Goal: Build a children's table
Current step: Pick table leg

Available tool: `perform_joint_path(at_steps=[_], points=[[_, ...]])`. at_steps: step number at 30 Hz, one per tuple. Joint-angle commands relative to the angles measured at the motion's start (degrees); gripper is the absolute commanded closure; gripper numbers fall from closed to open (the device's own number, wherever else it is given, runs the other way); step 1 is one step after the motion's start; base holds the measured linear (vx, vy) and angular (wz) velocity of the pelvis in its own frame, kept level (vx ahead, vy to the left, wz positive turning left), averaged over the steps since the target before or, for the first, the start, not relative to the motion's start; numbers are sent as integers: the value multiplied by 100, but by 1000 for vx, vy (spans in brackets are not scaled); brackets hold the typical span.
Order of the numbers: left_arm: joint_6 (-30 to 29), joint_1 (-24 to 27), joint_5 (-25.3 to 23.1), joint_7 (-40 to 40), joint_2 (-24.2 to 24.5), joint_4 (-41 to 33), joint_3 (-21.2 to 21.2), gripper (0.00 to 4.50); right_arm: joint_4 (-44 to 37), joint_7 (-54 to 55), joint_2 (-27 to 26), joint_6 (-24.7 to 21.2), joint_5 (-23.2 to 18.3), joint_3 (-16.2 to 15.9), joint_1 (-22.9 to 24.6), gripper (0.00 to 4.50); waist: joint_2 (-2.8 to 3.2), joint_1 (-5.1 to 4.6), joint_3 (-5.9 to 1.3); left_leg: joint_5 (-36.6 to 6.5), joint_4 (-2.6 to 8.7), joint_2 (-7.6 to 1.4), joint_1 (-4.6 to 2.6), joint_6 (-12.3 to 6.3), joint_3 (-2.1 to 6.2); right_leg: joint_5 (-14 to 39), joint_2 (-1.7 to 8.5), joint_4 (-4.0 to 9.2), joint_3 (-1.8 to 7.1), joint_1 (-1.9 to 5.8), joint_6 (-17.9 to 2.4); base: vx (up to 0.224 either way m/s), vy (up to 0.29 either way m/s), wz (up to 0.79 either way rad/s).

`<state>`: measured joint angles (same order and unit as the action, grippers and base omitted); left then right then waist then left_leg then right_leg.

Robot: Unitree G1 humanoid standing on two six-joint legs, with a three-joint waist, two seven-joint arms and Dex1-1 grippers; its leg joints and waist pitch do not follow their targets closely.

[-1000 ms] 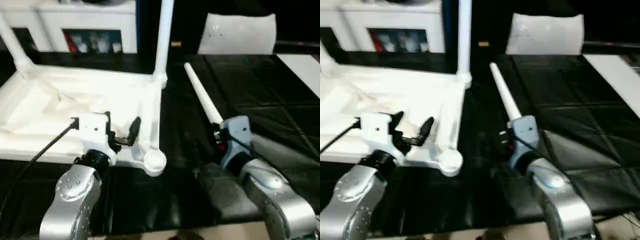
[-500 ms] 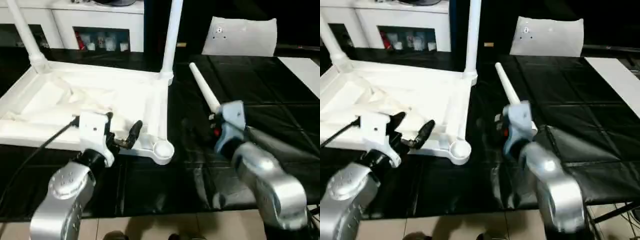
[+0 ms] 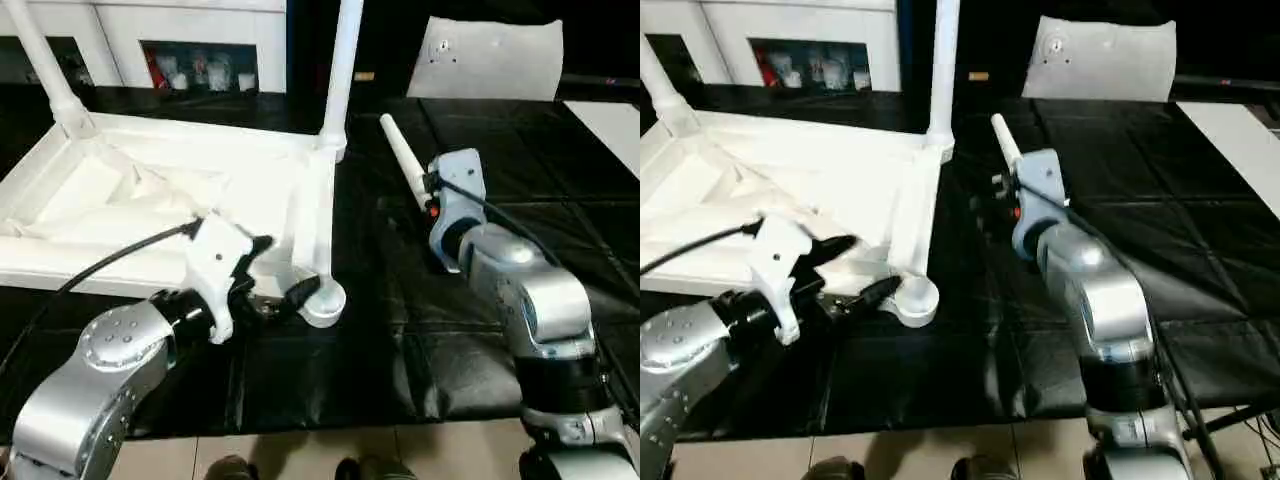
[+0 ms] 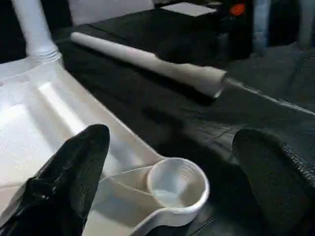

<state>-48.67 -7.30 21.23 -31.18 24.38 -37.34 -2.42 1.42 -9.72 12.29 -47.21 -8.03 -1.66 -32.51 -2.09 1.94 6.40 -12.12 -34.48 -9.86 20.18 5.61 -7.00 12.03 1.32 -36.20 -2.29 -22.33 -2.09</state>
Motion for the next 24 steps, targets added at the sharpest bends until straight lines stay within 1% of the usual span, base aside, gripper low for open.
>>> perform_joint_path(at_steps=[1,2,3,4,5,6,7,8,9,10,11,12,13,14,15,16,17,18,19,20,21,23,24], points=[[-103,-56,47,-104,82,-71,-101,3,425,173,103,-102,163,79,-276,0,114,1,-396,-343,375,-171,41,245,-27,385,505,367,319,363,-993,0,0,0],[-136,-78,65,-117,109,-65,-121,3,708,218,111,-75,173,129,-442,0,120,18,-399,-370,369,-173,36,248,-36,460,507,383,321,362,-966,0,0,0],[-165,-96,74,-121,126,-62,-135,3,945,242,122,-36,175,174,-578,0,120,18,-392,-500,362,-178,16,262,-56,679,505,398,330,326,-935,0,0,0],[-198,-107,100,-122,146,-61,-139,3,1249,309,114,16,175,260,-741,0,131,20,-395,-517,360,-178,19,259,-57,719,507,401,331,326,-926,0,0,0],[-222,-112,122,-123,160,-62,-136,3,1436,350,105,46,174,316,-841,0,123,13,-403,-505,356,-180,22,264,-61,739,509,392,328,321,-938,0,0,0],[-236,-114,130,-124,177,-61,-142,3,1609,386,111,-10,190,338,-936,0,132,28,-405,-470,351,-178,24,262,-71,682,501,400,329,318,-937,0,0,0],[-236,-114,130,-124,177,-61,-142,3,1609,386,111,-10,190,338,-936,0,129,31,-405,-447,351,-179,31,262,-71,623,499,391,330,324,-942,0,0,0],[-254,-119,143,-117,194,-59,-150,3,1759,404,121,-27,217,346,-1016,0,130,37,-424,-337,348,-185,45,257,-67,428,497,365,327,343,-954,0,0,0],[-270,-122,158,-113,209,-58,-157,3,1978,391,106,-8,173,420,-1124,0,137,38,-434,-292,346,-188,38,254,-64,320,492,351,320,340,-972,0,0,0],[-276,-125,156,-110,219,-53,-170,3,2149,385,110,42,167,442,-1197,0,137,30,-436,-292,344,-188,38,250,-67,258,489,342,319,333,-1002,0,0,0],[-281,-127,155,-108,226,-51,-179,3,2263,381,112,76,164,457,-1246,0,135,38,-451,-210,338,-185,46,236,-66,49,487,320,315,351,-1066,0,0,0],[-289,-130,156,-105,242,-47,-193,3,2505,376,115,165,159,482,-1349,0,144,45,-455,-187,331,-188,53,223,-73,-54,492,313,314,352,-1103,0,0,0],[-290,-130,154,-106,250,-45,-200,3,2671,367,131,195,176,468,-1418,0,139,42,-457,-168,332,-185,60,217,-70,-101,489,307,311,364,-1121,0,0,0],[-291,-129,152,-107,255,-43,-206,3,2800,360,143,217,189,458,-1471,0,150,43,-467,-137,324,-189,57,208,-72,-188,490,296,308,357,-1157,0,0,0],[-291,-127,143,-107,268,-36,-216,3,3186,343,171,360,197,474,-1620,0,152,45,-470,-130,314,-180,68,196,-78,-231,495,291,309,362,-1208,0,0,0],[-305,-128,144,-95,268,-29,-213,3,3533,315,184,483,194,509,-1754,0,142,60,-470,-78,309,-177,79,172,-82,-305,489,290,313,377,-1199,0,0,0],[-306,-128,144,-93,268,-29,-213,3,3575,312,186,498,194,513,-1770,0,146,51,-479,-82,303,-180,79,169,-82,-313,496,274,312,369,-1238,0,0,0],[-313,-127,138,-82,273,-22,-207,3,3784,312,188,584,190,546,-1846,0,139,56,-473,-85,304,-172,88,154,-85,-309,493,289,312,377,-1240,0,0,0],[-323,-137,115,-49,294,3,-198,3,4269,320,220,768,248,554,-2012,0,169,61,-481,-79,291,-181,92,154,-86,-347,497,275,311,365,-1271,0,0,0],[-331,-141,114,-37,313,10,-192,3,4549,328,237,913,293,555,-2098,0,155,68,-461,-175,293,-175,100,144,-91,-248,494,289,306,354,-1306,0,0,0],[-333,-142,114,-33,318,12,-191,3,4627,331,242,953,306,555,-2123,0,159,73,-456,-262,287,-175,100,149,-96,-97,502,297,307,348,-1320,0,0,0],[-363,-152,158,-28,367,5,-174,3,5350,253,287,1268,416,503,-2346,0,168,80,-457,-334,281,-187,95,145,-98,44,510,296,301,329,-1339,0,0,0],[-366,-152,164,-28,372,3,-172,3,5463,250,295,1313,424,502,-2385,0,153,75,-447,-370,281,-185,99,142,-103,107,507,307,302,326,-1335,0,0,0]])
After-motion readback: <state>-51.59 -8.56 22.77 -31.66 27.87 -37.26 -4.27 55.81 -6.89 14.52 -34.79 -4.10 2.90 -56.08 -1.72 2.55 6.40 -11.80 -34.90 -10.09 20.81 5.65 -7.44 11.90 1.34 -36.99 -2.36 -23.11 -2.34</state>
